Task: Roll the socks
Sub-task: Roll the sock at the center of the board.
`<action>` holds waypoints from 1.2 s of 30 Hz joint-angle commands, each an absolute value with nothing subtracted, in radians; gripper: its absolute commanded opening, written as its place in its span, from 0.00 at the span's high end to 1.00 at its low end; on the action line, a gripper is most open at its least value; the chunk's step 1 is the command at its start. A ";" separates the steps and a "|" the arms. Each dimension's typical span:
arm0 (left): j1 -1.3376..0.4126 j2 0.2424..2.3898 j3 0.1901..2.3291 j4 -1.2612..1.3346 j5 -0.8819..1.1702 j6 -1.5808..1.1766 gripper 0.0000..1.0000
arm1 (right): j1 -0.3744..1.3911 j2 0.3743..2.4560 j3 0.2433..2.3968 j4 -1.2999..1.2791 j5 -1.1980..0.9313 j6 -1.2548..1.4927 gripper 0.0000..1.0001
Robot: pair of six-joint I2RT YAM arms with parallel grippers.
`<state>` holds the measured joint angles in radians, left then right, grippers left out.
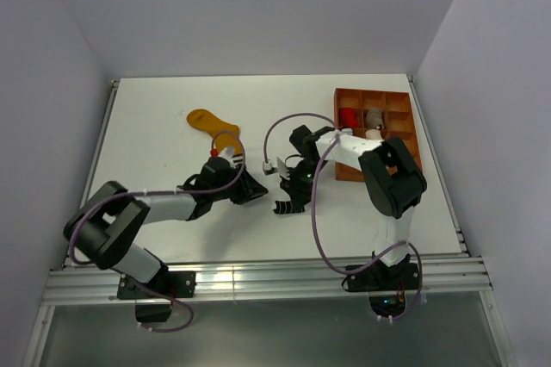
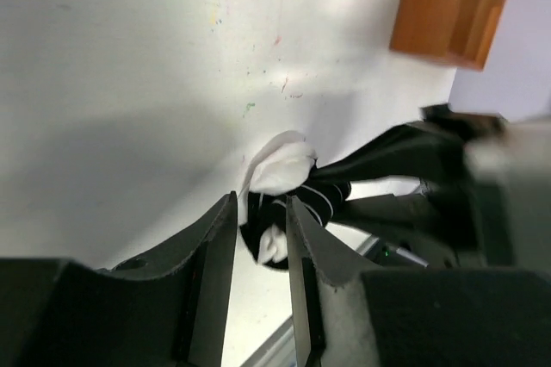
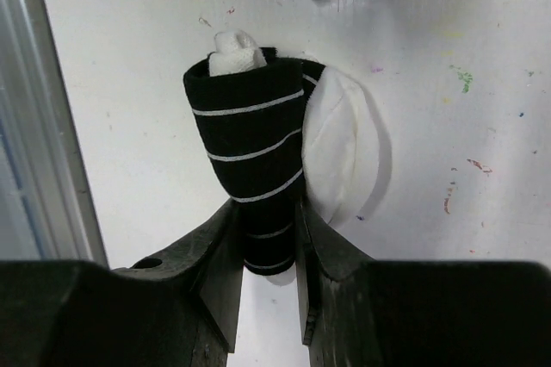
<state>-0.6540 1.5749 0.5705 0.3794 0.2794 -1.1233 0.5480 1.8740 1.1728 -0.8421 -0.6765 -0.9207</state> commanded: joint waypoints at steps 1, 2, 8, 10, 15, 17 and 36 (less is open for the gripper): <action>-0.666 1.438 0.488 0.529 0.118 -1.072 0.65 | 0.528 1.969 1.215 -0.968 -0.621 -0.960 0.83; -0.690 1.367 0.465 0.517 0.083 -1.016 0.65 | 0.525 1.997 1.232 -0.992 -0.623 -0.956 0.83; -0.845 1.270 0.537 0.339 -0.066 -0.731 0.59 | 0.518 2.066 1.310 -1.052 -0.618 -0.930 0.83; -0.854 1.296 0.592 0.295 -0.026 -0.654 0.56 | 0.517 2.082 1.327 -1.049 -0.603 -0.913 0.83; -0.888 1.440 0.713 0.193 -0.009 -0.509 0.55 | 0.517 2.117 1.356 -1.051 -0.598 -0.874 0.83; -0.893 1.483 0.739 0.190 0.011 -0.477 0.54 | 0.515 2.132 1.370 -1.058 -0.598 -0.865 0.83; -0.900 1.661 0.779 0.278 0.184 -0.468 0.48 | 0.506 2.198 1.414 -1.068 -0.574 -0.764 0.83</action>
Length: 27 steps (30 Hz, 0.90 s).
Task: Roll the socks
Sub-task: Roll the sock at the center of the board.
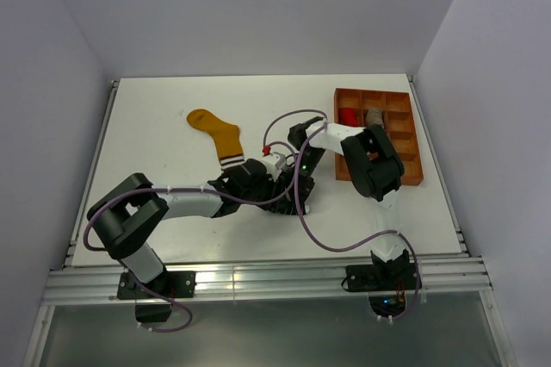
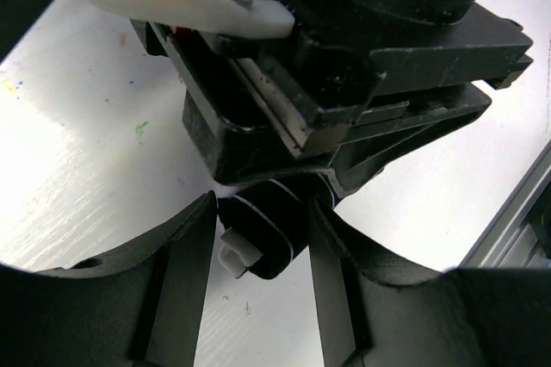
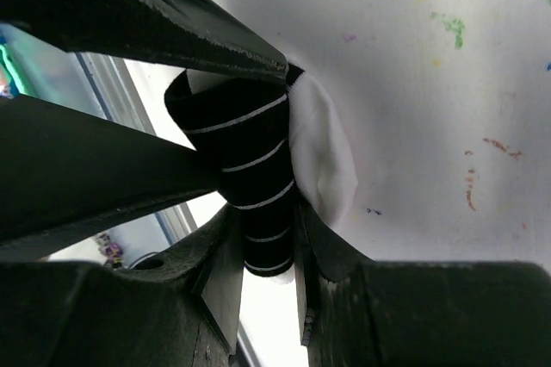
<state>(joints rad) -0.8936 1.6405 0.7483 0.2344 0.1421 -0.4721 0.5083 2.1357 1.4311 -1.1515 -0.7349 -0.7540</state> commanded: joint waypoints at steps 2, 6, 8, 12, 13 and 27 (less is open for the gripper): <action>-0.900 1.681 0.788 0.275 0.178 -0.488 0.50 | 0.505 2.200 1.414 -1.060 -0.563 -0.747 0.83; -0.900 1.712 0.795 0.272 0.160 -0.541 0.57 | 0.505 2.197 1.405 -1.042 -0.552 -0.721 0.83; -0.900 1.735 0.796 0.256 0.146 -0.584 0.67 | 0.503 2.195 1.402 -1.026 -0.546 -0.697 0.81; -0.900 1.778 0.814 0.186 0.133 -0.669 0.92 | 0.496 2.192 1.402 -1.006 -0.541 -0.669 0.68; -0.900 1.792 0.822 0.167 0.133 -0.704 0.96 | 0.492 2.183 1.398 -0.991 -0.541 -0.652 0.66; -0.942 1.902 0.905 -0.086 0.069 -0.851 1.00 | 0.394 2.079 1.361 -0.928 -0.610 -0.626 0.47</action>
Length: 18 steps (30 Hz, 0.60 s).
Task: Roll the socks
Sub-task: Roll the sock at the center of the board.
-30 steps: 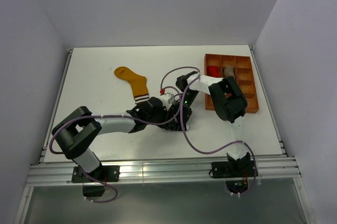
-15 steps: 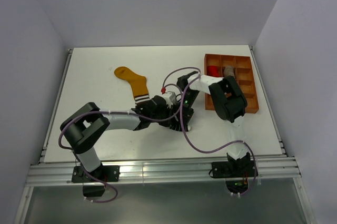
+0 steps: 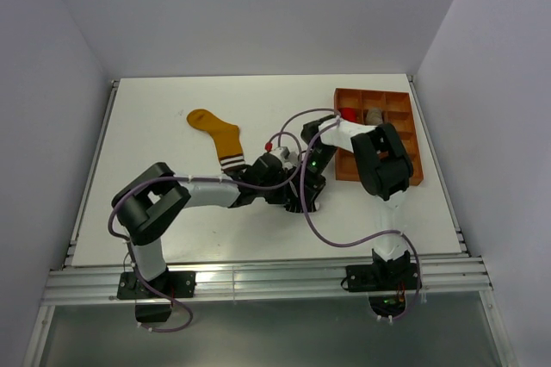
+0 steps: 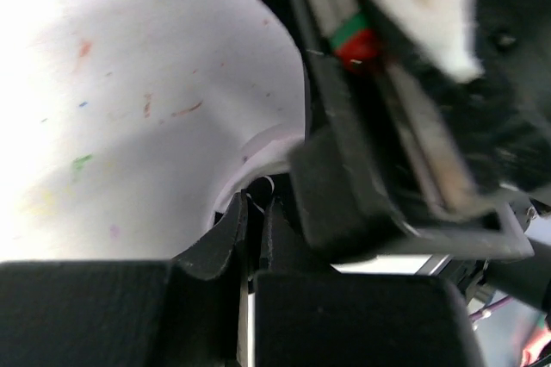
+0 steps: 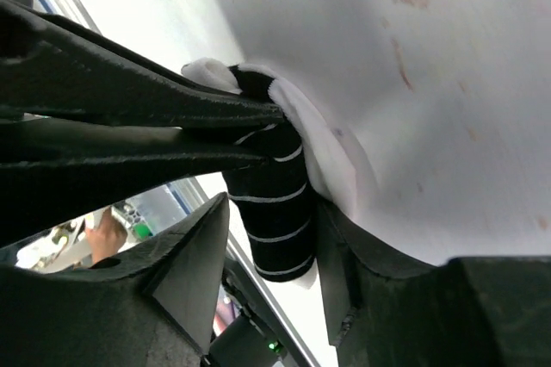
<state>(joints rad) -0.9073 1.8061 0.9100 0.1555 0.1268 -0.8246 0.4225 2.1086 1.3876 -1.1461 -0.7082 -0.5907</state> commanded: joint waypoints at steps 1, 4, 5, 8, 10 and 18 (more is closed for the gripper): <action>-0.945 1.911 0.911 -0.092 0.071 -0.859 1.00 | 0.387 2.057 1.350 -0.917 -0.620 -0.621 0.46; -0.953 1.934 0.939 -0.138 0.043 -0.879 1.00 | 0.356 2.017 1.333 -0.904 -0.656 -0.620 0.43; -0.954 1.943 0.946 -0.156 0.038 -0.887 1.00 | 0.348 2.007 1.330 -0.899 -0.664 -0.620 0.43; -0.966 1.962 0.972 -0.195 0.031 -0.899 1.00 | 0.328 1.976 1.319 -0.888 -0.686 -0.612 0.41; -0.976 1.970 0.982 -0.209 0.026 -0.900 1.00 | 0.315 1.957 1.316 -0.882 -0.706 -0.604 0.41; -0.979 1.990 0.997 -0.236 0.028 -0.900 1.00 | 0.244 1.846 1.272 -0.825 -0.773 -0.586 0.39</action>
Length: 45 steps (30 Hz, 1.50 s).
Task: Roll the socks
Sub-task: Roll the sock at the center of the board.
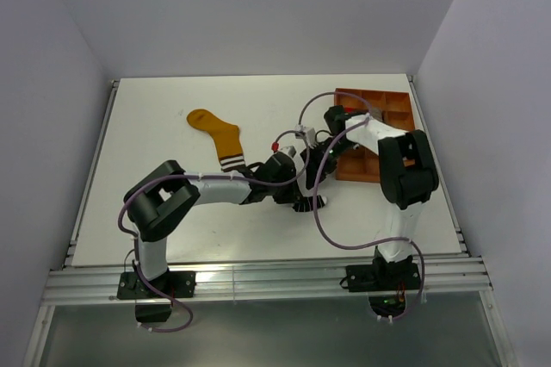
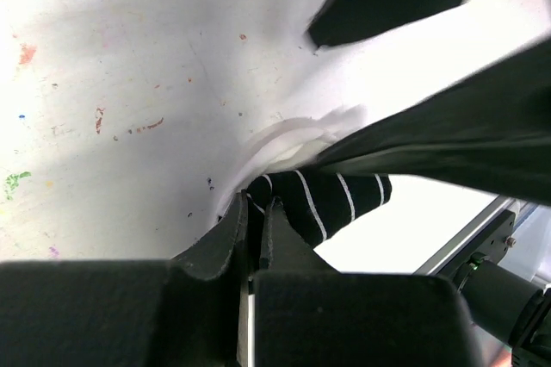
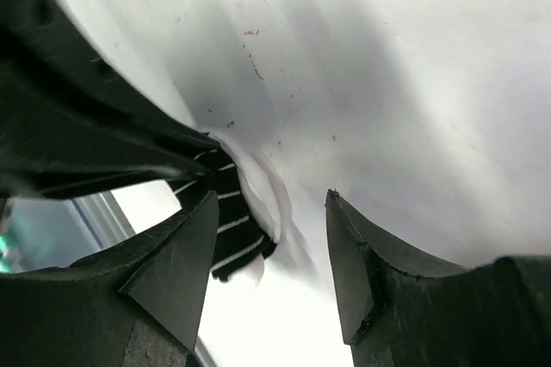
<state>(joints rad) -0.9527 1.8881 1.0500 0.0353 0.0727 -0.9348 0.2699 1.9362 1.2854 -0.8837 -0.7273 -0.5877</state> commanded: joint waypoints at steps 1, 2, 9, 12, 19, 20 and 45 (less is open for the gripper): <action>-0.979 1.994 0.999 -0.241 0.028 -0.900 1.00 | 0.229 1.818 1.261 -0.813 -0.785 -0.583 0.39; -0.979 1.996 1.000 -0.244 0.028 -0.900 1.00 | 0.218 1.804 1.255 -0.807 -0.793 -0.581 0.39; -0.979 2.013 1.014 -0.247 0.046 -0.897 1.00 | 0.143 1.582 1.148 -0.704 -0.755 -0.603 0.39; -0.979 2.025 1.015 -0.244 0.058 -0.899 1.00 | 0.130 1.420 0.960 -0.554 -0.643 -0.673 0.37; -0.979 2.045 1.026 -0.245 0.081 -0.900 1.00 | 0.138 1.149 0.713 -0.419 -0.649 -0.865 0.32; -0.979 2.046 1.031 -0.245 0.083 -0.899 1.00 | 0.141 1.134 0.700 -0.411 -0.661 -0.870 0.32; -0.965 2.083 1.085 -0.293 0.143 -0.847 1.00 | 0.219 0.956 0.526 -0.355 -0.631 -0.960 0.29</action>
<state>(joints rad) -0.9539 1.9644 1.1492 -0.0078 0.1658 -0.9318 0.1589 0.9817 0.5770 -0.4126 -0.7120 -0.9157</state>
